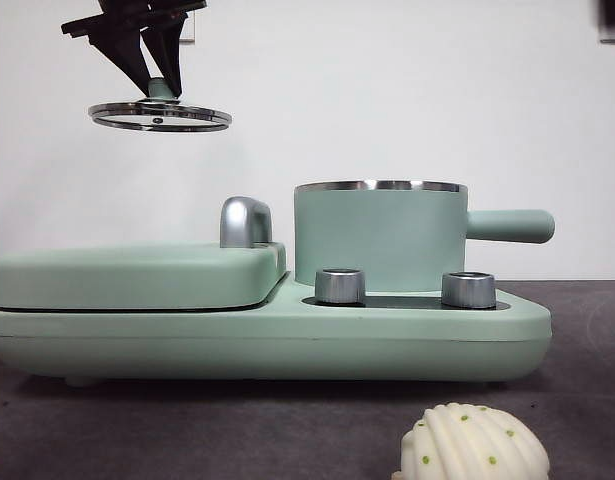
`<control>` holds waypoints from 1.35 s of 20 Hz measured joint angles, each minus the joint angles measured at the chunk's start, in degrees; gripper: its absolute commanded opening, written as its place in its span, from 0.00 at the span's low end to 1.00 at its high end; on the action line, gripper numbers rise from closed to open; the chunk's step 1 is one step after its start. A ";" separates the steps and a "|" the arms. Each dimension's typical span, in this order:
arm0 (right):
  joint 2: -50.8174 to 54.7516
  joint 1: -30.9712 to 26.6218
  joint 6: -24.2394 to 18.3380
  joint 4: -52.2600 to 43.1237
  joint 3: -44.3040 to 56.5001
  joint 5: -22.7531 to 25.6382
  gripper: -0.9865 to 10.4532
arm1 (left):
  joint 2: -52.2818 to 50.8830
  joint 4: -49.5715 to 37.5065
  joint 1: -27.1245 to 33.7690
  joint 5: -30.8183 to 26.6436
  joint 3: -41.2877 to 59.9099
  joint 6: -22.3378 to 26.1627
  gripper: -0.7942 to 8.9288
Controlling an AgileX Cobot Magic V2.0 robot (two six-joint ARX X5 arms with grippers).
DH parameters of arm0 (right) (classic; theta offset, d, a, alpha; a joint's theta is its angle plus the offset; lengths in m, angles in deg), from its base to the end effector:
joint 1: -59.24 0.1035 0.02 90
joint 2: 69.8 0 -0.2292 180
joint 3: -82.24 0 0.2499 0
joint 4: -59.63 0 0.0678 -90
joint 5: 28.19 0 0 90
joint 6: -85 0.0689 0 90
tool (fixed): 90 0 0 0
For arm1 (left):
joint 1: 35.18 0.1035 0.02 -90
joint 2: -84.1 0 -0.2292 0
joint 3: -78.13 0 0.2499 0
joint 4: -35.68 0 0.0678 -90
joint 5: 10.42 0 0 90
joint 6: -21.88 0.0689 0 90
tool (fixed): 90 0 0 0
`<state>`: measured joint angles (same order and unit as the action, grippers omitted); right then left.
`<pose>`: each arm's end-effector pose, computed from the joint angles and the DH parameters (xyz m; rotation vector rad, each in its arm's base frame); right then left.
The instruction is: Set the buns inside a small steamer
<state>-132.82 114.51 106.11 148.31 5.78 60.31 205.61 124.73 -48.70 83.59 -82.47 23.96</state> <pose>0.1090 0.1604 0.2337 -0.3158 1.3276 0.5942 0.4088 -0.1032 0.3519 0.1063 0.8671 -0.3021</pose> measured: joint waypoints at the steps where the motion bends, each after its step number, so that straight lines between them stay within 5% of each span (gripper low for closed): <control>1: -0.09 2.19 1.33 -4.35 3.30 -0.22 0.51 | 0.00 0.00 0.00 -0.02 0.00 0.00 0.13; 8: -1.07 9.09 8.79 -31.89 19.78 1.95 0.51 | 0.00 0.02 0.00 -0.02 0.00 0.00 0.13; 12: -2.08 8.63 9.42 -33.51 20.20 7.52 0.45 | 0.00 0.02 0.00 -0.02 0.00 0.00 0.13; 24: -13.42 3.28 8.24 -36.92 20.22 -0.07 0.44 | 0.00 0.04 0.00 0.00 0.00 0.00 0.13; 27: -14.99 2.34 7.45 -38.47 20.22 -0.22 0.30 | 0.00 0.04 0.00 -0.02 0.00 0.00 0.13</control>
<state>-147.82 116.84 113.56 109.84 26.00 60.09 205.61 124.77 -48.70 83.57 -82.47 23.96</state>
